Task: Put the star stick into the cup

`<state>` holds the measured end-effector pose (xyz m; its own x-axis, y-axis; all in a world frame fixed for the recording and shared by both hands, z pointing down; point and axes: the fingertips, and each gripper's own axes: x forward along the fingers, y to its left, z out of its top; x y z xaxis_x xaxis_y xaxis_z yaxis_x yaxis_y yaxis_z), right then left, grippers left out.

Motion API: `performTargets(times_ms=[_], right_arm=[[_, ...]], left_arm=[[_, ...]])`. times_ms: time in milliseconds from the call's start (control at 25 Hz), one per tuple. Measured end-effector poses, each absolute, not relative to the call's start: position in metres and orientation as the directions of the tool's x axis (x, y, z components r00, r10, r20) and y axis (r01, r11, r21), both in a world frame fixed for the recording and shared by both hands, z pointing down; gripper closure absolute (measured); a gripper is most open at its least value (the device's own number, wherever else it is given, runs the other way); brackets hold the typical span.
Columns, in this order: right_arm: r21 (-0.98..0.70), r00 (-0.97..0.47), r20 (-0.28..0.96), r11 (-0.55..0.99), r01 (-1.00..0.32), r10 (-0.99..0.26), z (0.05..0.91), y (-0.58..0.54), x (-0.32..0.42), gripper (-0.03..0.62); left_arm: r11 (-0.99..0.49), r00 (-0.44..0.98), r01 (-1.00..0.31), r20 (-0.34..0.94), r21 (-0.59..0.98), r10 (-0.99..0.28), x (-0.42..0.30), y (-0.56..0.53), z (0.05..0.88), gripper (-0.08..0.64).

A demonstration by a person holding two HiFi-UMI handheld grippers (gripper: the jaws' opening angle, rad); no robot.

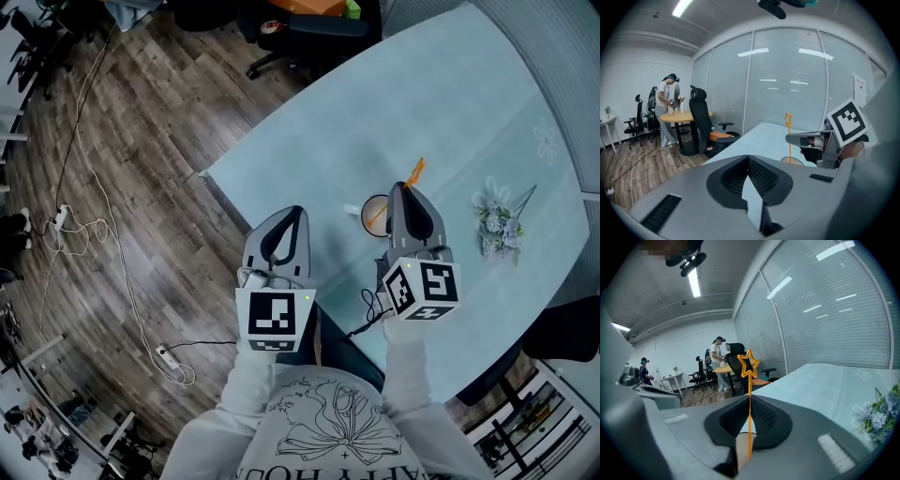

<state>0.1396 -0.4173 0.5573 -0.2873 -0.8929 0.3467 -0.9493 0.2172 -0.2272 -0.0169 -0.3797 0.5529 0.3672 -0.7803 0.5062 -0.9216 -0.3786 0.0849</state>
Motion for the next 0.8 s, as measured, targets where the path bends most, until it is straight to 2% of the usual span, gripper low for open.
performTargets(times_ms=[440, 800], right_arm=[[-0.217, -0.268, 0.377, 0.197, -0.956, -0.887, 0.568, -0.42, 0.139, 0.538], [-0.219, -0.238, 0.325, 0.172, -0.96, -0.915, 0.539, -0.409, 0.139, 0.528]], left_arm=[[-0.366, 0.36, -0.926, 0.508, 0.092, -0.783, -0.024, -0.378, 0.555, 0.554], [-0.366, 0.365, -0.926, 0.457, 0.09, -0.811, -0.031, -0.382, 0.53, 0.554]])
